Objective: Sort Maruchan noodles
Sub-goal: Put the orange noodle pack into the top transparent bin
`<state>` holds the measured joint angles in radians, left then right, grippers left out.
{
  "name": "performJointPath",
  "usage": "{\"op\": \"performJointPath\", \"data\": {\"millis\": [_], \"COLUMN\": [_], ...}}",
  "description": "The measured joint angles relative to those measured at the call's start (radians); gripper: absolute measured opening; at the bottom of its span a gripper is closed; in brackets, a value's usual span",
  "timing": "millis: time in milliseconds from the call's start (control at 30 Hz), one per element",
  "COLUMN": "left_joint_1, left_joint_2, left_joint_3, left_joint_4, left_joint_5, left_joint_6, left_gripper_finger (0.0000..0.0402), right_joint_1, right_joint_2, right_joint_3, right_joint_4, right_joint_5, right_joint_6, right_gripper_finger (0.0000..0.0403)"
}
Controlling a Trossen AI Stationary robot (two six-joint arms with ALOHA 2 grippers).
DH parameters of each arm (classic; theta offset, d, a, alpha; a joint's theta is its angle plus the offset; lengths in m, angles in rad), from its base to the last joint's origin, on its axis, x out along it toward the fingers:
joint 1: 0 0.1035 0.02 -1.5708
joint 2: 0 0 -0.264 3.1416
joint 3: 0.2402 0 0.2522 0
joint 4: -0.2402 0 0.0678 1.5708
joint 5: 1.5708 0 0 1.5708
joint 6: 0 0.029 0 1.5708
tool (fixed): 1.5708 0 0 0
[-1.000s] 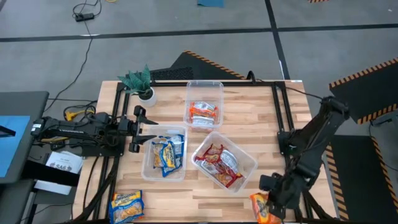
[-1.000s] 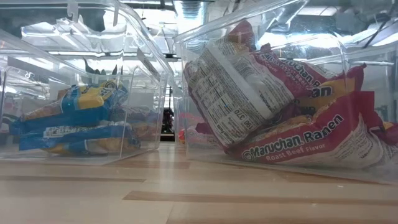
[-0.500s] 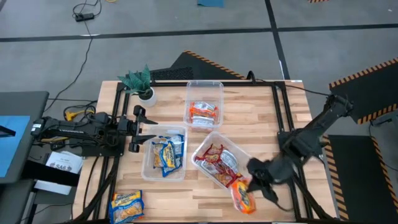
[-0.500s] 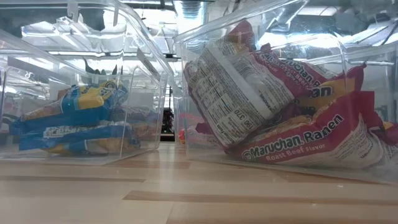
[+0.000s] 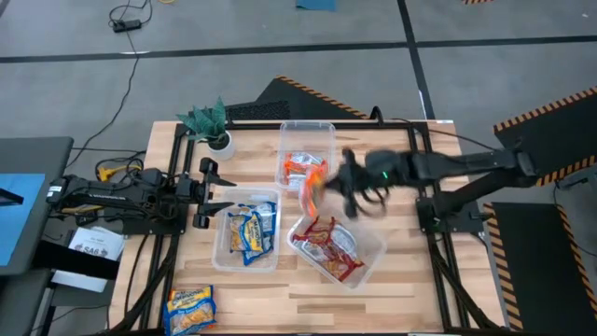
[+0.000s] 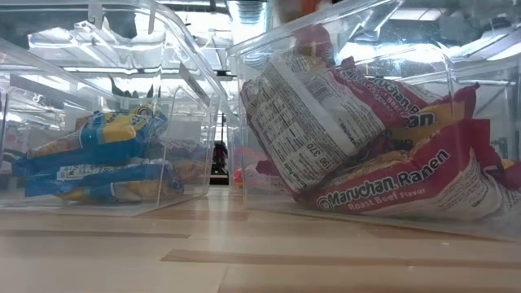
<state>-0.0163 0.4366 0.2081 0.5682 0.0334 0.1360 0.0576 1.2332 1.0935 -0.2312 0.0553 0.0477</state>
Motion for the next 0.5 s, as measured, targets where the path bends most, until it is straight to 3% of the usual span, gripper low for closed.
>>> {"op": "performJointPath", "data": {"millis": [233, 500], "left_joint_1": [0.000, -0.001], "left_joint_2": [0.000, -0.001], "left_joint_3": [0.000, 0.000], "left_joint_4": [-0.001, -0.012], "left_joint_5": [0.002, 0.008], "left_joint_6": [-0.007, -0.035], "left_gripper_finger": [0.0219, 0.0219], "right_joint_1": [-0.238, -0.283], "right_joint_2": [0.135, 0.261], "right_joint_3": [-0.001, -0.002], "right_joint_4": [0.105, 0.119], "right_joint_5": [0.062, 0.063], "right_joint_6": [-0.017, -0.019], "right_gripper_finger": [0.0010, 0.0013]}}
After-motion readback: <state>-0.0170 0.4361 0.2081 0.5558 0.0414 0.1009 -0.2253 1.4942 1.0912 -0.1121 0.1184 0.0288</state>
